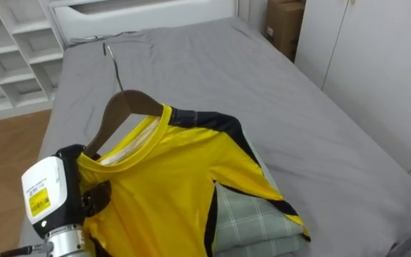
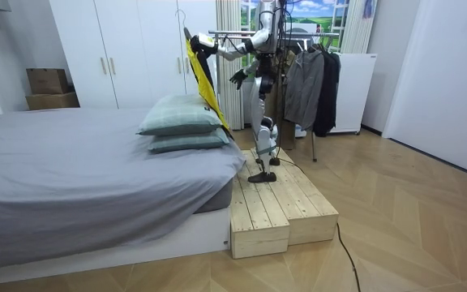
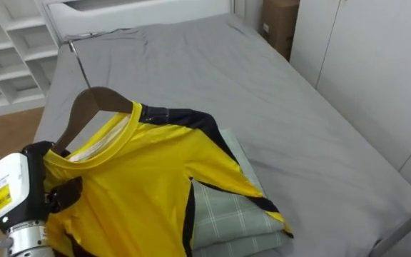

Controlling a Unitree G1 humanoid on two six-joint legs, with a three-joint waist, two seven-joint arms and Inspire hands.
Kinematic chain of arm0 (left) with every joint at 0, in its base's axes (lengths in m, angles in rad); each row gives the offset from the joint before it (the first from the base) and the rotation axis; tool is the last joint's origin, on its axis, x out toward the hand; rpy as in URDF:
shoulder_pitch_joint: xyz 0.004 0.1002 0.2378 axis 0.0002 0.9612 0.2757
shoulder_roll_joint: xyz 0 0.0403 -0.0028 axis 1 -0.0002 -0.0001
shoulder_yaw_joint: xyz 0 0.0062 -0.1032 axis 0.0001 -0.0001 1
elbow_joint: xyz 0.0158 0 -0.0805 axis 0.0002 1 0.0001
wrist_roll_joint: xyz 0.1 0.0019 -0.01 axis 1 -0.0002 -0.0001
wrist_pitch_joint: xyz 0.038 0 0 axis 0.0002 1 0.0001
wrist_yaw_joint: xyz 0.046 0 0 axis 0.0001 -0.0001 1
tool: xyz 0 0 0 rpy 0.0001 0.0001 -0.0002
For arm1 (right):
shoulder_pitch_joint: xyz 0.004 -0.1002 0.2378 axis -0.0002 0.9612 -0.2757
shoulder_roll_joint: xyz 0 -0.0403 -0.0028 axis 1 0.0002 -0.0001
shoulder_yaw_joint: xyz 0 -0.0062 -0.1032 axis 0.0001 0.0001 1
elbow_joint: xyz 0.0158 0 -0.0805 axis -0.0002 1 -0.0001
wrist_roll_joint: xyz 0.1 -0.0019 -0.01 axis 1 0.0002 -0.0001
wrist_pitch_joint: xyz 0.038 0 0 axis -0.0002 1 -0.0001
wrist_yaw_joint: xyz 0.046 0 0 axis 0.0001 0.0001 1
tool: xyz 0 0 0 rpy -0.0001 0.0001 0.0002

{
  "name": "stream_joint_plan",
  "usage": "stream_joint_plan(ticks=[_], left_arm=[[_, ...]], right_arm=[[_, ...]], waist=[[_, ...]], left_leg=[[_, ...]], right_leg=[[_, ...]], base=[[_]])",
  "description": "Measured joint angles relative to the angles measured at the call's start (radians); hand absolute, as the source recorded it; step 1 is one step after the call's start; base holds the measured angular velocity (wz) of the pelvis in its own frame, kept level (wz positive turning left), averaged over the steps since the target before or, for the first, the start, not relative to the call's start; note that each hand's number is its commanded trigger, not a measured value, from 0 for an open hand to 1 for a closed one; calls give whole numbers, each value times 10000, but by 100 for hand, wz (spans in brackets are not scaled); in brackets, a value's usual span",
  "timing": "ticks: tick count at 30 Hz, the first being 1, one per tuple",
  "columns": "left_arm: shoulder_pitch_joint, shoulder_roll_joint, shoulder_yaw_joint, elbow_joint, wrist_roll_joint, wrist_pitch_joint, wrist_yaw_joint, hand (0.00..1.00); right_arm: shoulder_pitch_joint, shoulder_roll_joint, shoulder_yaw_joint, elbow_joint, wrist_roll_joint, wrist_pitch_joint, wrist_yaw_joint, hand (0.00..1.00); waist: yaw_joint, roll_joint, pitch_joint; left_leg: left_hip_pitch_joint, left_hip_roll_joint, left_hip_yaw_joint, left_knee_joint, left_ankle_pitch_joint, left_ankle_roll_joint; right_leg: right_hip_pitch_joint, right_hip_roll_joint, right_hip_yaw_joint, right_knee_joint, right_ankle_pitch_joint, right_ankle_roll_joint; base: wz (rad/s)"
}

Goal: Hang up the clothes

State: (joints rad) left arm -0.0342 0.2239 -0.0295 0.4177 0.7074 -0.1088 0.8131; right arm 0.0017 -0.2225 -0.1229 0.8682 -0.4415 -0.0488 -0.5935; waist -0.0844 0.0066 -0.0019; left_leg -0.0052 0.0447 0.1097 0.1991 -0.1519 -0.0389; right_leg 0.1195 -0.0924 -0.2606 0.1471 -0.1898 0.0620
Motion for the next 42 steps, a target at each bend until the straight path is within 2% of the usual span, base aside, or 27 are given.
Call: stream_joint_plan(ticks=[4,10,14,22,26,34,42], left_arm=[[120,-4,-230,-478,77,7,-289,100],[380,-33,-212,-1028,230,332,-864,100],[381,-43,-213,-1174,311,364,-1236,100],[395,-68,-218,-2218,534,360,-1592,100],[394,-70,-245,-2608,930,360,-1615,100],[390,-98,-301,-2696,1335,360,-1671,100],[390,-161,-376,-2698,1605,355,-1699,100]], right_arm=[[84,5,46,-1740,-1291,-164,-473,0],[299,70,72,-3800,-3621,-151,-868,0],[519,165,368,-4987,-4543,-160,-862,0],[558,211,661,-6226,-5030,-279,-800,0],[558,35,1200,-6660,-5060,-263,-719,0],[557,10,1665,-6724,-4994,-257,52,0],[202,4,1799,-6725,-4897,-268,614,0]], waist=[[145,-196,-15],[228,-183,-12],[296,-132,-3],[407,-115,-13],[419,-120,-14],[626,-147,-6],[645,-218,40]], left_leg=[[43,0,1,-23,0,0],[134,-3,31,-22,-1,0],[156,-3,68,-23,0,1],[161,-5,83,-44,10,17],[175,-4,186,-105,11,19],[200,-5,273,-126,11,18],[279,-9,282,-206,11,19]], right_leg=[[8,-5,-23,42,-5,10],[140,-26,-42,40,-5,11],[171,-30,-5,40,-5,11],[157,-33,90,74,-5,11],[80,-38,144,70,-4,10],[26,-51,268,62,-4,11],[17,-49,275,63,-5,11]], base=[[1],[0],[-1],[-1],[-7],[-4],[0]])
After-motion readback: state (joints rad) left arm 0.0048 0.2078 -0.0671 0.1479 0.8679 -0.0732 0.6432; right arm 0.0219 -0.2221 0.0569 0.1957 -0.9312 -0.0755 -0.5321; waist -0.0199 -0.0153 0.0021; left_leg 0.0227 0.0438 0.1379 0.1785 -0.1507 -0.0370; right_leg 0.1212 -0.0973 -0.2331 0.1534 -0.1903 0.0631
